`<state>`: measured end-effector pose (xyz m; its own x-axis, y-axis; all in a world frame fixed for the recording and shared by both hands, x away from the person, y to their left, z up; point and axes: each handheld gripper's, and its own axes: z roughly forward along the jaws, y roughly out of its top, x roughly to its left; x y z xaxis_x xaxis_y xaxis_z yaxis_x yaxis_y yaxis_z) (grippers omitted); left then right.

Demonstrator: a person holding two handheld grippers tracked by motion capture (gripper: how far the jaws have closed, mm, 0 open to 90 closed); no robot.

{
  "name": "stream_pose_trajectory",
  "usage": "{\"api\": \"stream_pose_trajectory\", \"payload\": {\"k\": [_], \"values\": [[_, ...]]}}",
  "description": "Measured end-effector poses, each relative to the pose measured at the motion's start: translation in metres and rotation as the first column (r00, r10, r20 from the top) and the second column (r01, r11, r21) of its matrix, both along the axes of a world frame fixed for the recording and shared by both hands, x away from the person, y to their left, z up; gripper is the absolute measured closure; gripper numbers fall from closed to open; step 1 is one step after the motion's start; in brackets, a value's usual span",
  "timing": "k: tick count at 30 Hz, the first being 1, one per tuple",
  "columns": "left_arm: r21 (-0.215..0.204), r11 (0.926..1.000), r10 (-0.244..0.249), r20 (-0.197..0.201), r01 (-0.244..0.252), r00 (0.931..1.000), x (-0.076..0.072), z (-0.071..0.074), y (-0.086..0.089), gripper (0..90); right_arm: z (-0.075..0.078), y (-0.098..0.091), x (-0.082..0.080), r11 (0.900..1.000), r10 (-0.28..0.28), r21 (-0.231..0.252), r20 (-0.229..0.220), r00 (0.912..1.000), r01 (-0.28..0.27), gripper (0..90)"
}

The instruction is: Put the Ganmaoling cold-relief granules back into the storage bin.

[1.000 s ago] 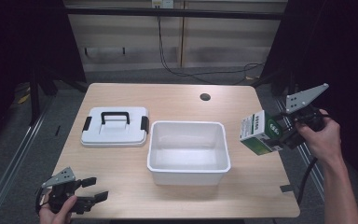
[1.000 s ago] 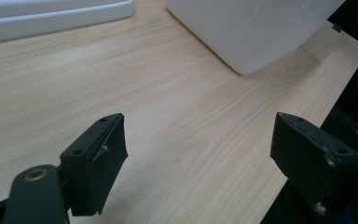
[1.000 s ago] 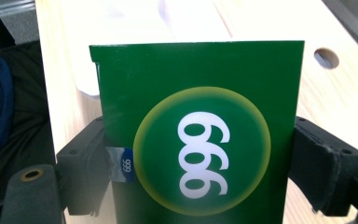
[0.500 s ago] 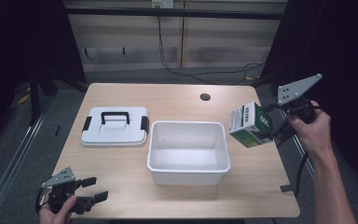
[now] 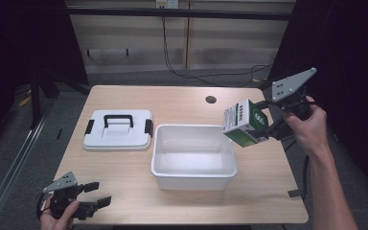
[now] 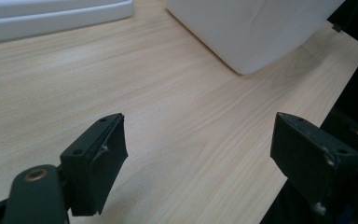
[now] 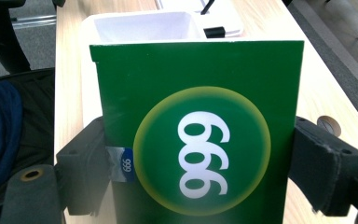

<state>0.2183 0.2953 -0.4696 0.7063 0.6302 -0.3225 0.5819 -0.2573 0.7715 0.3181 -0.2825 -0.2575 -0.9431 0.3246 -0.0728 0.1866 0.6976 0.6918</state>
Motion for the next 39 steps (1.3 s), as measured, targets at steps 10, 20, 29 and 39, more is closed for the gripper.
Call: {"api": "stream_pose_trajectory", "payload": {"k": [10,20,29,39], "values": [[-0.002,1.0,-0.001,-0.001,0.001,1.0,0.0,0.0,0.0,18.3,-0.003,0.033,0.011,0.9983,0.048,-0.033,-0.025,0.9986,-0.048,15.8],[-0.002,1.0,-0.001,0.0,0.001,1.0,0.0,0.0,0.0,18.3,-0.012,0.06,0.019,0.9878,0.084,-0.126,-0.067,0.9942,-0.092,15.8],[0.001,1.0,0.0,0.002,0.0,1.0,0.0,0.0,0.001,18.3,-0.021,0.075,0.026,0.9693,0.08,-0.223,-0.112,0.9905,-0.103,15.8],[0.001,1.0,0.004,0.001,-0.004,1.0,0.0,0.0,0.001,18.3,-0.03,0.097,0.036,0.9328,0.075,-0.336,-0.172,0.9822,-0.13,15.7]]}}
